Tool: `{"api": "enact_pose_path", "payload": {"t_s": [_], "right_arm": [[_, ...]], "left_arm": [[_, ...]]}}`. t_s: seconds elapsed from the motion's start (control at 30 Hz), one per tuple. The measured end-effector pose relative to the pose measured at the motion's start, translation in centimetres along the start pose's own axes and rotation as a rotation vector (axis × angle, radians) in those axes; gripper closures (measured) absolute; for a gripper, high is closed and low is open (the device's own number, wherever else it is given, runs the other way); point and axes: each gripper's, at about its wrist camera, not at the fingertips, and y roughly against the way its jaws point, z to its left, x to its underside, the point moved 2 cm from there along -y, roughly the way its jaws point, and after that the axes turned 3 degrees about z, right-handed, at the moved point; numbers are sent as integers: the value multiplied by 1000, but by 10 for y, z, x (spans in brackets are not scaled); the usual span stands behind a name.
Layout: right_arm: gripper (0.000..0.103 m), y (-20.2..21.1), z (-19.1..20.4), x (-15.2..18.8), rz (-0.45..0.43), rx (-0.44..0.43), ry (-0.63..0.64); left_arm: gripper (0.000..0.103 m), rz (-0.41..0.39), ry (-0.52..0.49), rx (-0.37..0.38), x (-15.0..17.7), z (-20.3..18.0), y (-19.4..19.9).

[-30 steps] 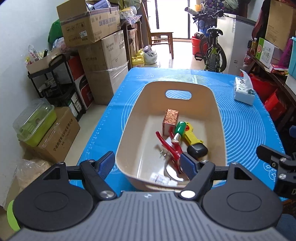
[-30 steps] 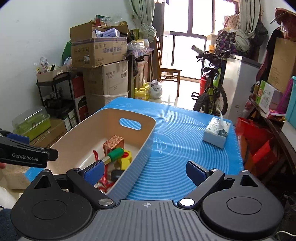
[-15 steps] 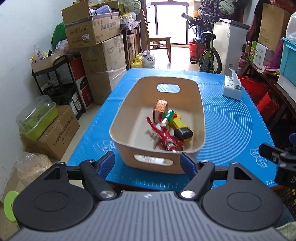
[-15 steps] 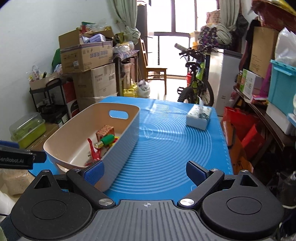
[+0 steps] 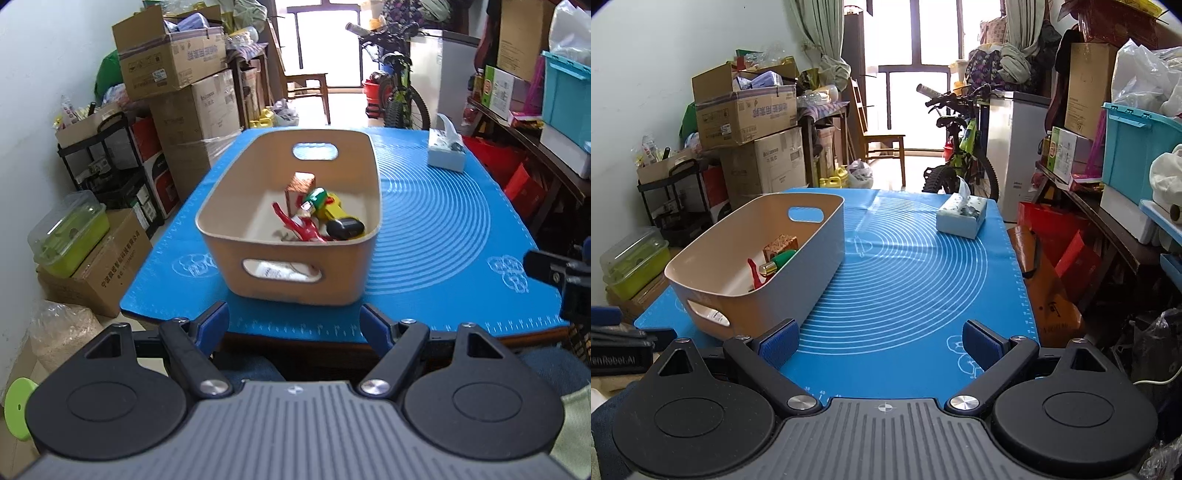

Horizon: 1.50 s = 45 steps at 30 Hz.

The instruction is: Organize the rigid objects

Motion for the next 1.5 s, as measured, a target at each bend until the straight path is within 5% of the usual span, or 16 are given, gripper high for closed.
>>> {"api": "enact_pose_path", "payload": {"t_s": [0.37,1.5], "right_arm": [[8,5,13,26,-20,6,37],[9,3,13,31,-15,6,44]], "left_arm": [[25,-1,-8,28,15,-7,-7],[25,9,2,45,19,-6,-9]]}}
